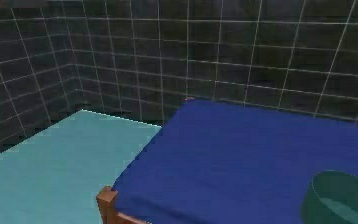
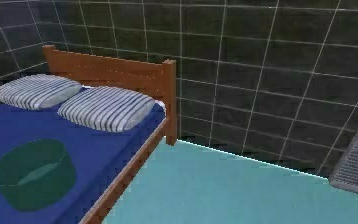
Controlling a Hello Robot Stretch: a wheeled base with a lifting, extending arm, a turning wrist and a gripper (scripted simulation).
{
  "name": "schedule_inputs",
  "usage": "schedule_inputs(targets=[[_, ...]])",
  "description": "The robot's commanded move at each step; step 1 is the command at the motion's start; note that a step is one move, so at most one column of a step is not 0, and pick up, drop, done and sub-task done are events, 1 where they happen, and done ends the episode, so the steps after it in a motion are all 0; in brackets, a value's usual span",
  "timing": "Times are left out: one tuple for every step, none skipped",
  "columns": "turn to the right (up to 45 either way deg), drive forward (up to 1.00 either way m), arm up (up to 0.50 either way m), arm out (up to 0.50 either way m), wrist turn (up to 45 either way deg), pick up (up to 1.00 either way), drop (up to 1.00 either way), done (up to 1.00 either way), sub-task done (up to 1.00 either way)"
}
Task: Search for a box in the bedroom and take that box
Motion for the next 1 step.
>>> schedule_inputs(targets=[[-36.0,0.0,0.0,0.0,0.0,0.0,0.0,0.0,0.0]])
